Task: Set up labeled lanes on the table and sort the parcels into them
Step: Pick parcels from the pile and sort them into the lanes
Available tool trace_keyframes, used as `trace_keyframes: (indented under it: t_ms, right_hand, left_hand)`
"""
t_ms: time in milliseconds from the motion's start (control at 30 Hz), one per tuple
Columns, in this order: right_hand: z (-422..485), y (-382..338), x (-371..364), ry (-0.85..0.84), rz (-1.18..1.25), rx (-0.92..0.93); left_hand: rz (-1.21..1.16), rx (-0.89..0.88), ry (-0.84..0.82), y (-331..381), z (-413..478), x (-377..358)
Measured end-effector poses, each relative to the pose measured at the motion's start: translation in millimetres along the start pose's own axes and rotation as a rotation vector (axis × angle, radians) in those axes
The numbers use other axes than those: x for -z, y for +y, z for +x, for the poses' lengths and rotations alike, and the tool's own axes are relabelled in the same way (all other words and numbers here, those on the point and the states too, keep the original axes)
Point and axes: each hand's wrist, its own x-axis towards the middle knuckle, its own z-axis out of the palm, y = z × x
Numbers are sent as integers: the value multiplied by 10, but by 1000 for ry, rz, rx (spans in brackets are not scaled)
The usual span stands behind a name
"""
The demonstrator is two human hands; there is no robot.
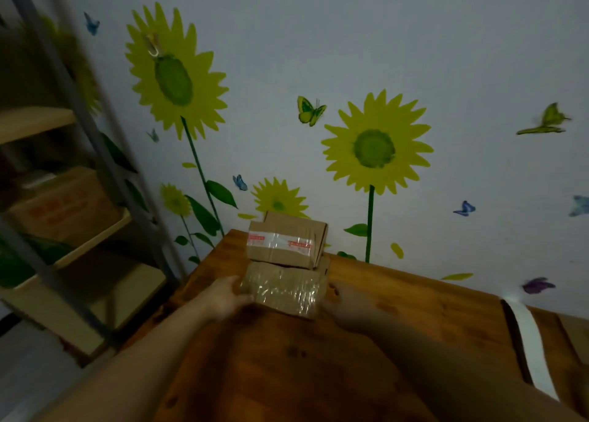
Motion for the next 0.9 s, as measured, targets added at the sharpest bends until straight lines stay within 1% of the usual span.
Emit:
trace_keyframes:
  t_ms: [100,133,300,367,433,567,700,800,900]
  right_hand:
    - [303,-2,-184,-8,11,5]
    - [382,-9,-251,-6,50,-12]
    - [708,27,-539,61,490,-142]
    - [781,22,-648,74,558,-204]
    - [824,15,-735,108,547,-221]
    - [731,9,-760,135,572,-363]
    - [603,24,-726,127,533,-457]
    - [470,56,-695,98,472,-526]
    - [244,139,-696,88,411,-584]
  left_hand:
    - [-67,-32,-85,-127,563,-8]
    - [-84,-37,-116,-181,750,-30]
    - [-149,-93,-274,-373,1499,-129]
    - [-178,-49,-310,-423,1679,-149]
    - [-200,-2,-357,-464,1812,-164]
    - [-277,76,-442,-549,1966,-155]
    - [-220,135,-538,-616,1946,-180]
    - [-175,211,-564,-657,1804,-296]
    - [-39,190,-544,-666,1554,-530]
